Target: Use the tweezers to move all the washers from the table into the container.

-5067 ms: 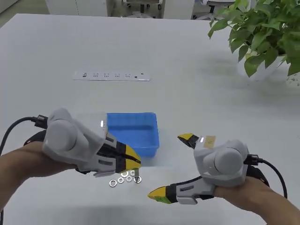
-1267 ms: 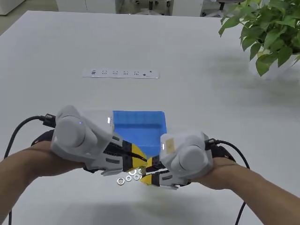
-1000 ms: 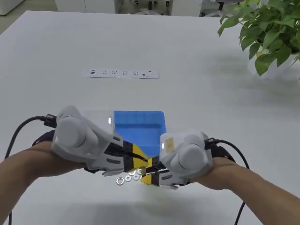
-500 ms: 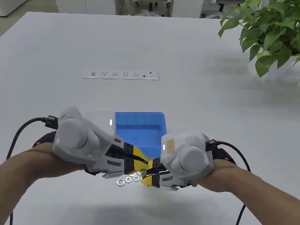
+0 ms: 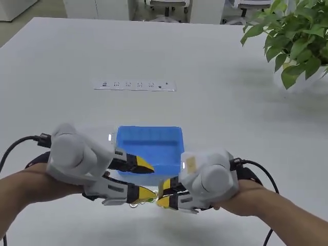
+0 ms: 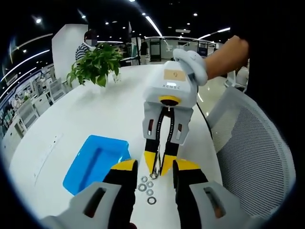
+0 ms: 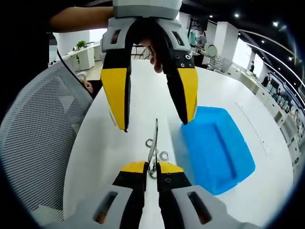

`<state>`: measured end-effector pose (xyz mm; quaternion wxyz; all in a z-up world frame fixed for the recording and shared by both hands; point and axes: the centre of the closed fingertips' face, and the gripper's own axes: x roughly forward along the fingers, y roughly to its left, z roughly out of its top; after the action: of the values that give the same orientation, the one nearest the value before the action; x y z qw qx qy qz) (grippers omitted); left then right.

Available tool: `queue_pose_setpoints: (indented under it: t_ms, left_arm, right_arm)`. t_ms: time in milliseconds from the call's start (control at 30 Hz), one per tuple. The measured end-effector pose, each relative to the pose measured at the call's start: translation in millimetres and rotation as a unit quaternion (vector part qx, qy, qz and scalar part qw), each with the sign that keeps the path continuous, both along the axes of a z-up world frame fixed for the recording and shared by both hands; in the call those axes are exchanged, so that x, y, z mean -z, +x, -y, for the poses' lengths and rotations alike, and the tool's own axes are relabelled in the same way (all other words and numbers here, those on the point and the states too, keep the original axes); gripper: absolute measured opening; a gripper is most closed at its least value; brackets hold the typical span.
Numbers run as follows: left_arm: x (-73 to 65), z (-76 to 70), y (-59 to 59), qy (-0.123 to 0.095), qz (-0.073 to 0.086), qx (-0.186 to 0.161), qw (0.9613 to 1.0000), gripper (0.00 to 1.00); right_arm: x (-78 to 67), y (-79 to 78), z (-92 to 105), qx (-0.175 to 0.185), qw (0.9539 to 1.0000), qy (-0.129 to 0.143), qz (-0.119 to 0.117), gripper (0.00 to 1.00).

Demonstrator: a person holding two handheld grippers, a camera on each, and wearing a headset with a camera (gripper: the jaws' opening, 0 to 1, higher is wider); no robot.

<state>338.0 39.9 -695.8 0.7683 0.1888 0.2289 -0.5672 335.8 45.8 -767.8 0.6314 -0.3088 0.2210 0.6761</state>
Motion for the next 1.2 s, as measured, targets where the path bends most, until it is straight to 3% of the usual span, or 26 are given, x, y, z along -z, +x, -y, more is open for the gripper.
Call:
queue_pose_setpoints:
  t_ms: [233, 300, 800, 900, 1200]
  left_arm:
    - [-1.8, -7.8, -0.9, -0.021, -0.015, -0.029, 0.9992, 0.53]
    - [-4.4, -9.9, -0.8, -0.033, -0.015, -0.038, 0.9986, 0.56]
    - [-11.2, -29.7, -3.2, -0.054, -0.007, -0.104, 0.9931, 0.86]
    - [-14.3, -33.3, -2.6, -0.071, -0.013, -0.114, 0.9909, 0.88]
    - [-12.8, -42.2, -0.2, -0.073, -0.008, -0.131, 0.9887, 0.96]
  right_arm:
    - [-8.2, -0.1, 0.7, 0.002, 1.0, 0.002, -0.001, 0.09]
    - [-12.3, 0.8, 0.4, 0.001, 1.0, 0.003, 0.002, 0.09]
    - [-46.1, 16.7, -4.3, 0.006, 0.9996, 0.022, 0.015, 0.09]
    - [-52.6, 20.2, -5.7, 0.009, 0.9995, 0.028, 0.015, 0.09]
    - [-67.7, 34.3, -8.0, 0.01, 0.9991, 0.037, 0.017, 0.09]
